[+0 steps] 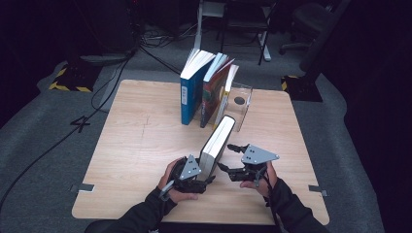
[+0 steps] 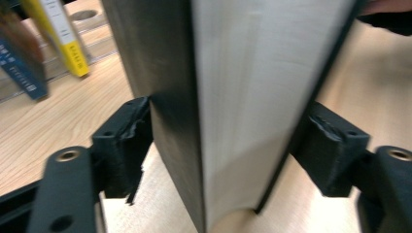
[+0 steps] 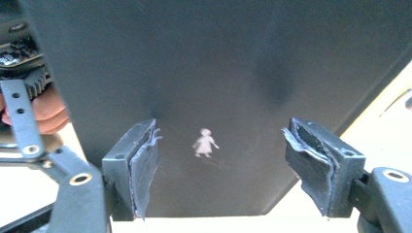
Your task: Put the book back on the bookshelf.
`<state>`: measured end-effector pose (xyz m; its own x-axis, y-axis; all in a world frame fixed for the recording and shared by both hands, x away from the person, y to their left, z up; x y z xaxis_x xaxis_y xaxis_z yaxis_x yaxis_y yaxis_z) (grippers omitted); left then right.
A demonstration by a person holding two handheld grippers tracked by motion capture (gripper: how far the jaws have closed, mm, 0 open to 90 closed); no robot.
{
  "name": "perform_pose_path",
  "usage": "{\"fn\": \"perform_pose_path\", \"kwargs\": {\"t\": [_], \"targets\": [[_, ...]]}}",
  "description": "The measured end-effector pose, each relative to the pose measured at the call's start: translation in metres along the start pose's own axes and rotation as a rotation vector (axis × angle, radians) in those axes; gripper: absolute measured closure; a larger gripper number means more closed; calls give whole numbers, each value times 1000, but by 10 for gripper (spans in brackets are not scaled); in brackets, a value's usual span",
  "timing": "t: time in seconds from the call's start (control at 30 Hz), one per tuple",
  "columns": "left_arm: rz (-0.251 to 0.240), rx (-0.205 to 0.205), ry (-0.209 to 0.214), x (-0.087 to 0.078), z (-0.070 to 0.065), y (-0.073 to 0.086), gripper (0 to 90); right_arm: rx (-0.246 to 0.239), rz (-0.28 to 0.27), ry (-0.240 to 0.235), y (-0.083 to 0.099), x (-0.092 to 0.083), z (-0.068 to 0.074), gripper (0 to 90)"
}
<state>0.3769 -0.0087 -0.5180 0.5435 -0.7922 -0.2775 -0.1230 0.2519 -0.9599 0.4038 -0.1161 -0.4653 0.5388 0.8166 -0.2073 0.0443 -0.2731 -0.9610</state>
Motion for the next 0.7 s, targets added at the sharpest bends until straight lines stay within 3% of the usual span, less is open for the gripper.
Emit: {"fn": "perform_pose_path", "kwargs": {"t": [0.2,0.4,0.47,0.57,0.7], "targets": [[-11,8,-11,0,0,-3,282,-19,-17,46,-4,-8,-10,307],[0,-11,-30,-14,16,-1,423,-12,-27,84,-4,-21,-25,307],[3,-22,-8,-22,25,1,479,-12,-29,94,-3,-26,-31,306],[8,-25,60,-32,34,5,523,-6,-23,91,0,-29,-37,305],[23,10,122,-42,34,8,531,2,-11,63,3,-31,-37,303]]}}
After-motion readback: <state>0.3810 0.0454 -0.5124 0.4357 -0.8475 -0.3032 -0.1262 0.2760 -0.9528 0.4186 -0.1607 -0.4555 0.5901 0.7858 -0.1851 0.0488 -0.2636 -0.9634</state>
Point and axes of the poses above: each handheld gripper's, and its own axes: x roughly forward along the jaws, y roughly out of its underside, z roughly to its left, the point moved 9 cm from there along x, roughly forward along the jaws, and after that the axes turned 12 degrees about -z, right-handed, at the moved point
